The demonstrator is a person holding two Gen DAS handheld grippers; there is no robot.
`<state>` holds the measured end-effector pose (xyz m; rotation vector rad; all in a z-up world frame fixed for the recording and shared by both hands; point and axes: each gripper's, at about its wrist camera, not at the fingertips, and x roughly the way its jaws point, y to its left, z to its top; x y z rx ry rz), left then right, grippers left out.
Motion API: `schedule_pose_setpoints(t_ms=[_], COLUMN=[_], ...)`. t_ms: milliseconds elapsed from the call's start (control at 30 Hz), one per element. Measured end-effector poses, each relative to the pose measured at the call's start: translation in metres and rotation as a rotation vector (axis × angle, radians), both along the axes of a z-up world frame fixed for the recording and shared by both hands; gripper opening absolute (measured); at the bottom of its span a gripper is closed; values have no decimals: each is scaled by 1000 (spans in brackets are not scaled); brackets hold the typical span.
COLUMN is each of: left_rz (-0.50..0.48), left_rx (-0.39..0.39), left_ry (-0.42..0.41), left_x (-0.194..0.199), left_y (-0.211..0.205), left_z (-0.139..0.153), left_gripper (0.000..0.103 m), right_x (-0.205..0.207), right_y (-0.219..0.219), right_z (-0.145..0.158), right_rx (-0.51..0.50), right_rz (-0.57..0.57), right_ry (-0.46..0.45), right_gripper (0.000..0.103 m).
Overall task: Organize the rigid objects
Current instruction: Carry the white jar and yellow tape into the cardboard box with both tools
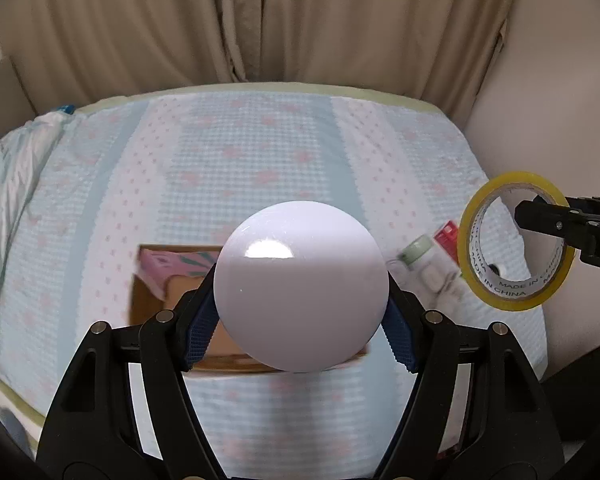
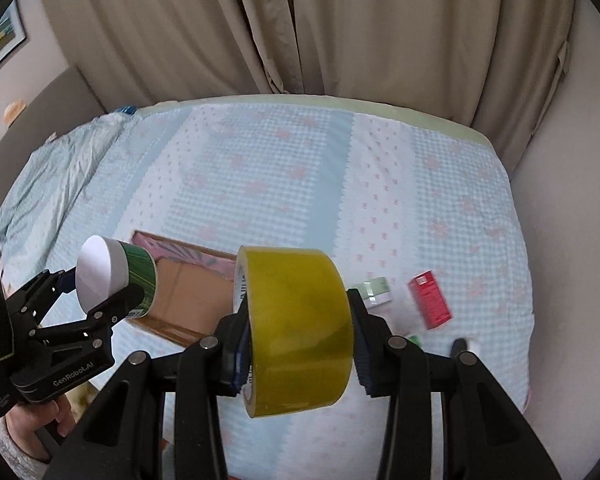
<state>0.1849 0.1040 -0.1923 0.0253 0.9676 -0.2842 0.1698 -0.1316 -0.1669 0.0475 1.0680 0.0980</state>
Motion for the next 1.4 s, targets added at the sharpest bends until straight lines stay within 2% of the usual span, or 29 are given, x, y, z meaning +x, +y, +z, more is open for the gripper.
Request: schedule_pose_setpoints(t_ms=[233, 400, 533, 667, 800, 900, 967, 1133, 1267, 1367, 1400], left_rz=[-80, -128, -141, -154, -175, -206, -226, -291, -327, -344, -358], left_rx=[16, 76, 101, 120, 107, 127, 144, 189, 217, 206, 191], left_ry=[38, 105, 167, 228, 311, 346, 352, 388, 371, 353, 338], left_x=[41, 75, 92, 102, 108, 109, 109, 109, 112, 114, 114], left_y=[71, 99, 107, 105, 90, 80, 77, 67, 63, 60, 60], left_z=[-26, -70, -108, -149, -190, -213, -221, -240, -238, -231, -226], left_gripper=[69, 69, 69, 69, 69, 69, 69, 69, 69, 70, 91], right_x=[32, 56, 72, 84, 88, 88, 88, 95, 105, 108, 109], right_y=[66, 109, 134, 154, 163, 163, 159, 157, 157, 156, 157], right_z=[-16, -42, -72, -116, -161, -191, -210, -233, -239, -240, -240], right_rx=[32, 44, 25, 47, 47, 49, 47, 57, 72, 98, 109], right_rz=[-117, -169, -203, -210, -204, -213, -214, -203, -213, -205, -186], right_ry=[55, 104, 143, 203, 270, 325, 368, 417, 446, 465, 469], right_gripper=[38, 39, 38, 38, 38, 38, 39, 38, 38, 39, 39])
